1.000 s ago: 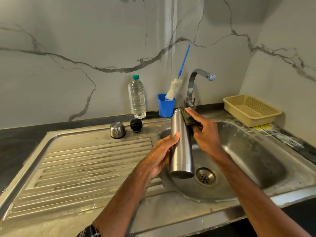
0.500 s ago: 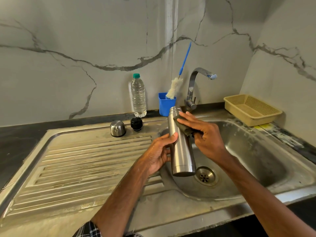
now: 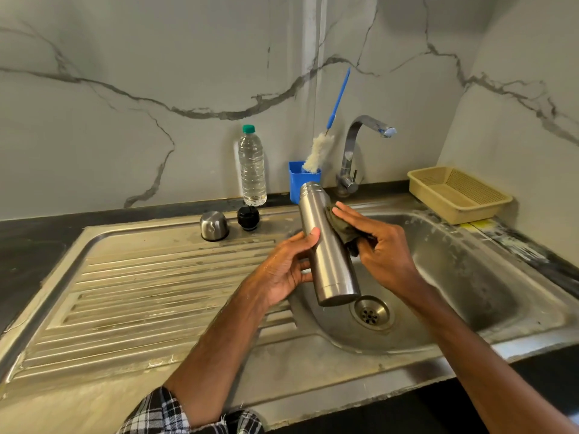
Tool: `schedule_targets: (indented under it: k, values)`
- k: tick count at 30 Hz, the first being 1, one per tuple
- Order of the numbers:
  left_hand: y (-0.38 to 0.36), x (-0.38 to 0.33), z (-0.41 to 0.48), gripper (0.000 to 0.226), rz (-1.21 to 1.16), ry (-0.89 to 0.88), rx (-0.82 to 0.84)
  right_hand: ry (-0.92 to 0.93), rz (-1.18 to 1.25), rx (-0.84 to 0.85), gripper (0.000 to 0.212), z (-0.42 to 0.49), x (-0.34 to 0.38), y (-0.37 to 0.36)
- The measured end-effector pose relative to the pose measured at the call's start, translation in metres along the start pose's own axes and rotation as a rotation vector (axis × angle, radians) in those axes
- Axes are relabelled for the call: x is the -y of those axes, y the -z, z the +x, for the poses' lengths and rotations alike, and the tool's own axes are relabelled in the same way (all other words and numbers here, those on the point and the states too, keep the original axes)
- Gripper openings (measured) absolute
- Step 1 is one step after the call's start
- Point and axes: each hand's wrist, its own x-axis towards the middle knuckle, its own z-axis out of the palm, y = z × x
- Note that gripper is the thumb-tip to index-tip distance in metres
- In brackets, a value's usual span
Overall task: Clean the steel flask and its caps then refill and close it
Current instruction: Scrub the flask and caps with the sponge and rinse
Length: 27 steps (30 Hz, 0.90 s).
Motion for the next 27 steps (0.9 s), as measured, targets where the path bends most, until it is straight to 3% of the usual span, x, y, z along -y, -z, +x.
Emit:
schedule_targets:
  k: [6, 10, 14, 19, 23, 27]
  values:
    - [0.003, -0.002, 0.000, 0.038, -0.045, -0.012, -0.082, 0.187, -0.030, 0.102, 0.069, -0.026, 0.012, -0.006]
    - [0.001, -0.001, 0.003, 0.040, -0.071, -0.022, -0.097, 0.042, 0.034, -0.013, 0.072, -0.025, 0.012, 0.000]
    - [0.007, -0.004, 0.006, 0.043, -0.092, -0.048, -0.139, 0.200, 0.034, 0.068, 0.072, -0.045, 0.020, -0.003]
    - [0.004, -0.001, 0.008, 0.045, -0.096, -0.058, -0.174, 0.076, 0.045, 0.009, 0.072, -0.047, 0.020, 0.002]
    - [0.007, -0.004, 0.006, 0.044, -0.099, -0.064, -0.192, 0.259, -0.008, 0.044, 0.072, -0.063, 0.027, -0.001]
    - [0.006, -0.004, 0.006, 0.049, -0.109, -0.050, -0.230, 0.104, -0.009, -0.046, 0.073, -0.059, 0.021, 0.003]
